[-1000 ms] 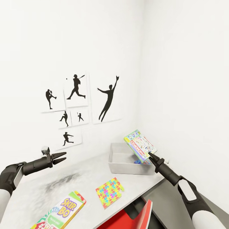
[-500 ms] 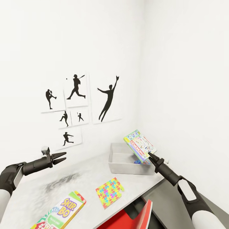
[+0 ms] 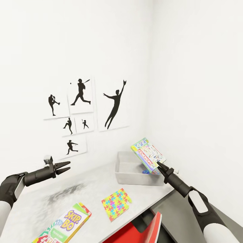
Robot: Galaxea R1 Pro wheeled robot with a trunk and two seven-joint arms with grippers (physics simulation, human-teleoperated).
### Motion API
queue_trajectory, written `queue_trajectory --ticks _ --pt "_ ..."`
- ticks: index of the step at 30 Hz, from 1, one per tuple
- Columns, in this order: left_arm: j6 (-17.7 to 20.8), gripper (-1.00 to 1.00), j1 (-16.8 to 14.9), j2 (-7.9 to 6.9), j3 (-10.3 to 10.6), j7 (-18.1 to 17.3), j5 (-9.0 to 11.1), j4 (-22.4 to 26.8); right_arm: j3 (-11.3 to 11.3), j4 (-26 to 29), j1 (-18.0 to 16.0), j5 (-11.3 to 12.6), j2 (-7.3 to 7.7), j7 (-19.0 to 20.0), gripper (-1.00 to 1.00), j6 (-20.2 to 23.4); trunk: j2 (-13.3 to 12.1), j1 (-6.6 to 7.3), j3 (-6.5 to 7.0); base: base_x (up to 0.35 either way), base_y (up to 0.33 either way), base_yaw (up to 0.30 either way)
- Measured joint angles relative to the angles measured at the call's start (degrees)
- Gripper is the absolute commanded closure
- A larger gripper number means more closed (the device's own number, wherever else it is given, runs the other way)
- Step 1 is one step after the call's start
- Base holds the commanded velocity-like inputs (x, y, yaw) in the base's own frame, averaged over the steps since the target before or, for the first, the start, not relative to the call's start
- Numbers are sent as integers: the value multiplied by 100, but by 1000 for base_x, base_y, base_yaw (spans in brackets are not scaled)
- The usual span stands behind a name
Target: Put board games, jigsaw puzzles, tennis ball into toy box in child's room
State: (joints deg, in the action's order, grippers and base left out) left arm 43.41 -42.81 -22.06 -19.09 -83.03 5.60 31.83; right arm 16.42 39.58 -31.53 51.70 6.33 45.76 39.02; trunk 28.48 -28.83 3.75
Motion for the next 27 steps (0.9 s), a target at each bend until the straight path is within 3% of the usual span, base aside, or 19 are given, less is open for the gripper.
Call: queue_trajectory --ticks 6,8,11,15,20,27 --pt "58 -100 -4 0 1 -14 5 0 -43 42 0 -2 -4 -24 100 7 241 -132 -108 0 0 0" --pt "72 -100 -3 -5 -6 -18 6 0 -205 39 1 -18 -10 -91 100 -8 321 -176 -144 0 0 0" --pt "85 -100 -1 -6 -4 -20 1 0 -632 41 1 -25 -23 -403 100 -28 442 -242 -198 0 0 0" --pt "77 -100 -3 -2 3 -7 -6 0 -795 131 -27 71 -37 -824 100 40 603 -330 -270 0 0 0" --pt "81 -100 -1 0 4 -1 -5 0 -829 321 -387 125 -42 -1229 100 434 725 -396 -324 0 0 0" --pt "75 -100 -3 0 -2 -15 3 0 -728 357 -716 248 -20 -1588 100 589 724 -396 -324 0 0 0"
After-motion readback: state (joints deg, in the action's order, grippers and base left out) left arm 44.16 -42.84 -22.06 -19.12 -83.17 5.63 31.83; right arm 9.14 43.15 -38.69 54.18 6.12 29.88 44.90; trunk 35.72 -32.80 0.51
